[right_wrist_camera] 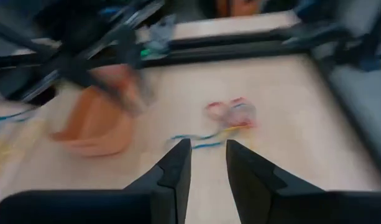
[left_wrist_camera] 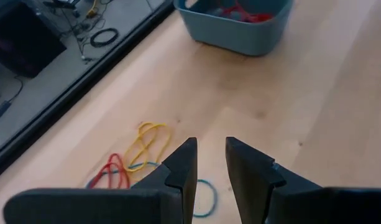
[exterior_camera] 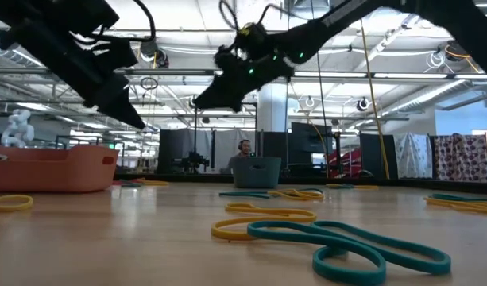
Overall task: Sort rubber bands into baskets
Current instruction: Put the red rubber band into the blue bin
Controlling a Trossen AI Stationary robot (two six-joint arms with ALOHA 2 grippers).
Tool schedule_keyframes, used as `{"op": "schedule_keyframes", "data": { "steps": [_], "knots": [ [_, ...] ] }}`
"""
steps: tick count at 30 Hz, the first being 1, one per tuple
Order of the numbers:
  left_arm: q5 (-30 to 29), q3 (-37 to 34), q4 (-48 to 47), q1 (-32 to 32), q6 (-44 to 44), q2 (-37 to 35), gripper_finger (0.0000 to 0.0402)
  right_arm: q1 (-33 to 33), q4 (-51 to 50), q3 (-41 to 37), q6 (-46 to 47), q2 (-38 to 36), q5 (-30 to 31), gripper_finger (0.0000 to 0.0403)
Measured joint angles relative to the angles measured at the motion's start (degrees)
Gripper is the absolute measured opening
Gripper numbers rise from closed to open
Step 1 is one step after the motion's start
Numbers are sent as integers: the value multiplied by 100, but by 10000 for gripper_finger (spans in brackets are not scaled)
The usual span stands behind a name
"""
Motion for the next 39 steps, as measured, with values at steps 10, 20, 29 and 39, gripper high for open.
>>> {"op": "schedule_keyframes", "data": {
  "steps": [10, 20, 29, 39],
  "knots": [
    [2301, 448, -643, 2640, -396, 383, 93, -268, -1190, 114, -537, -43, -805, 96],
    [2962, 929, -641, 3864, -562, 1593, 93, -640, -2771, 123, -1024, -738, -807, 96],
    [3151, 1474, -586, 4250, -398, 2835, 93, -652, -3731, 105, -1689, -779, -817, 96],
    [3153, 1616, -526, 4407, -363, 3297, 93, -630, -3788, 46, -1741, -774, -813, 96]
  ]
}}
